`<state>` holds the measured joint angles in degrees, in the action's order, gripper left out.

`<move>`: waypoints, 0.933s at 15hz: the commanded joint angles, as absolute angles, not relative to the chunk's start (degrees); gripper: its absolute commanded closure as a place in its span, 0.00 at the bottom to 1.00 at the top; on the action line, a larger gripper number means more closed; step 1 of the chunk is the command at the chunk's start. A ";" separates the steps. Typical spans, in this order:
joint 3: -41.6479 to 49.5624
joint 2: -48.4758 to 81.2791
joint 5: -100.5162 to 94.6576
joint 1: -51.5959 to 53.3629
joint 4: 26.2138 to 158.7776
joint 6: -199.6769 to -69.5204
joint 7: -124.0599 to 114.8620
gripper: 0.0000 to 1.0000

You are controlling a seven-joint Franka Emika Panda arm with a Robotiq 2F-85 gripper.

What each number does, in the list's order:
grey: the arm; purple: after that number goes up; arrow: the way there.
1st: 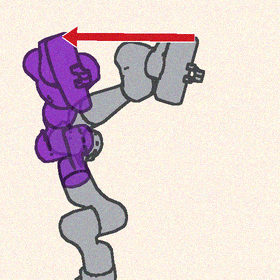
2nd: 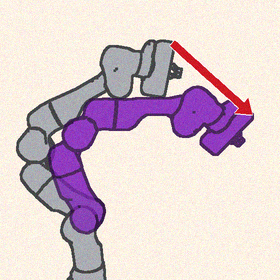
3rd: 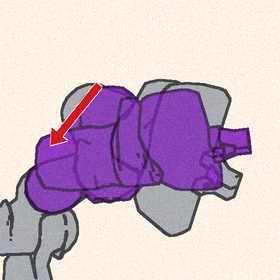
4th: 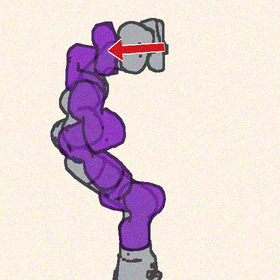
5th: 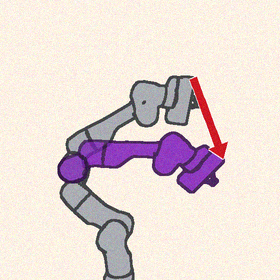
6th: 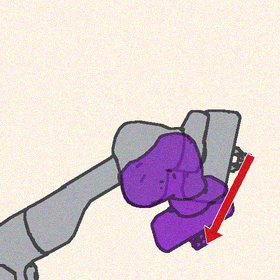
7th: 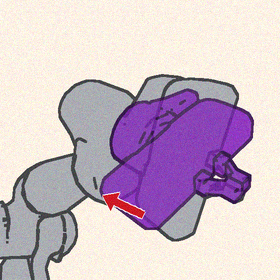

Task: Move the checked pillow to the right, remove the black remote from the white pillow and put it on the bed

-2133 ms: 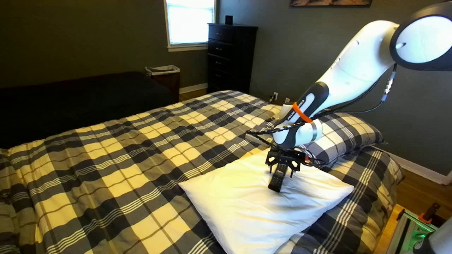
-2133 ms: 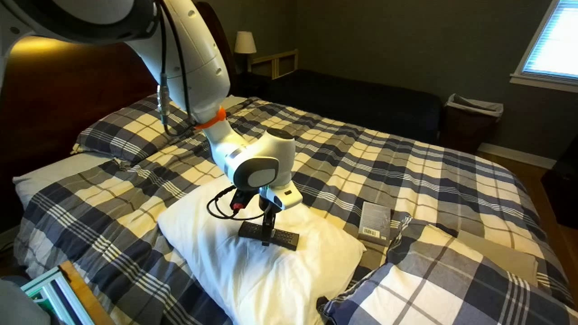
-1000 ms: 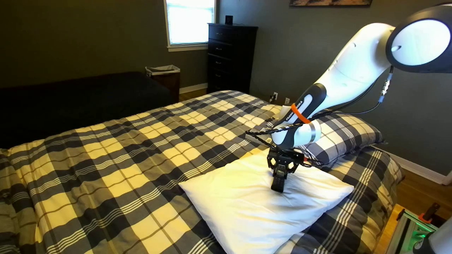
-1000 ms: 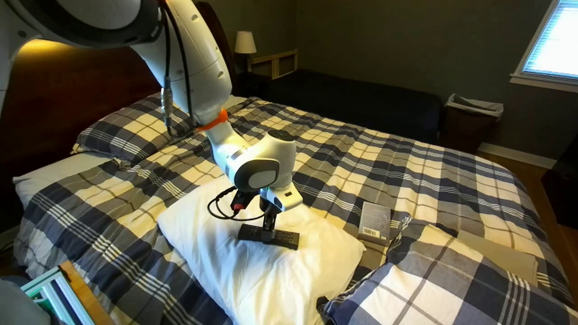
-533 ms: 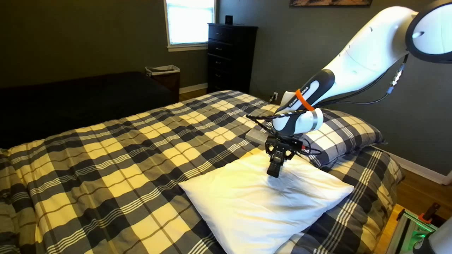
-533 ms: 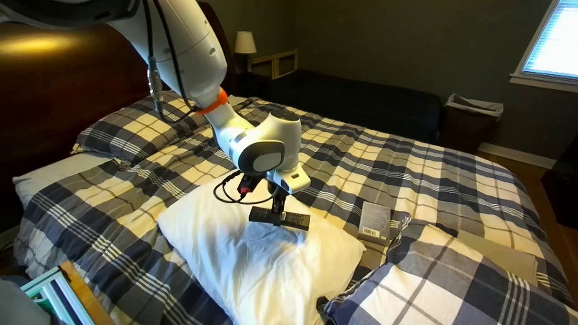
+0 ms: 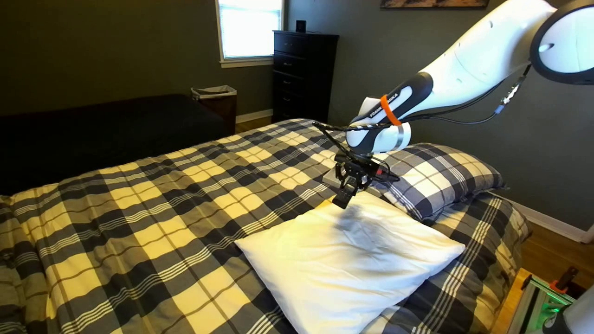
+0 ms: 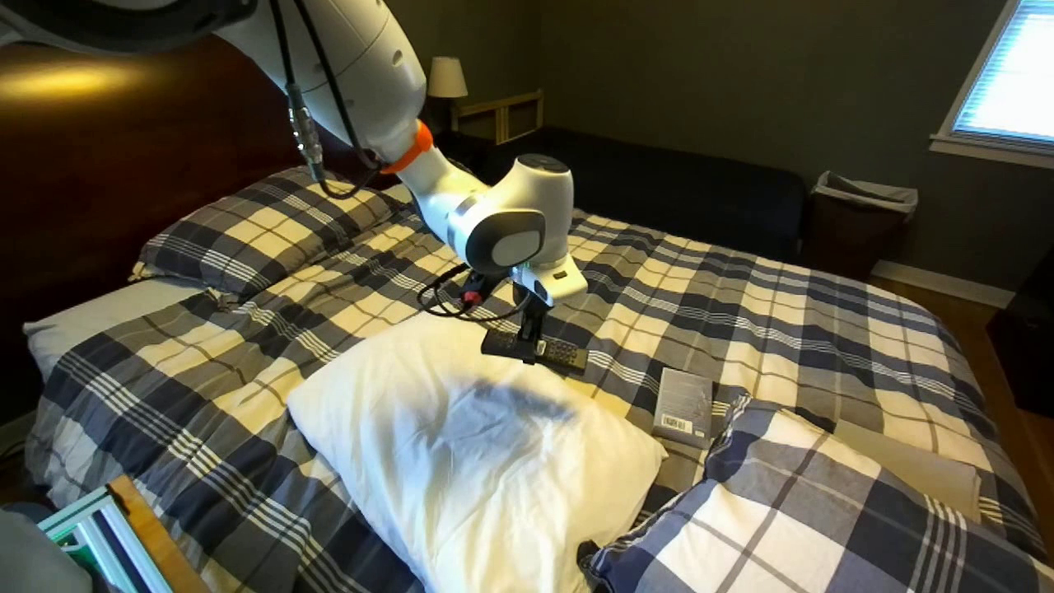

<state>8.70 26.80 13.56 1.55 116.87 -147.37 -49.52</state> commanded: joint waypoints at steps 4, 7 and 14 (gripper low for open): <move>8.29 36.59 13.63 2.42 103.05 -145.97 -58.20 0.72; 8.13 40.78 13.91 2.59 98.41 -146.94 -61.07 0.72; 8.05 51.18 13.75 2.32 87.57 -146.75 -64.81 0.72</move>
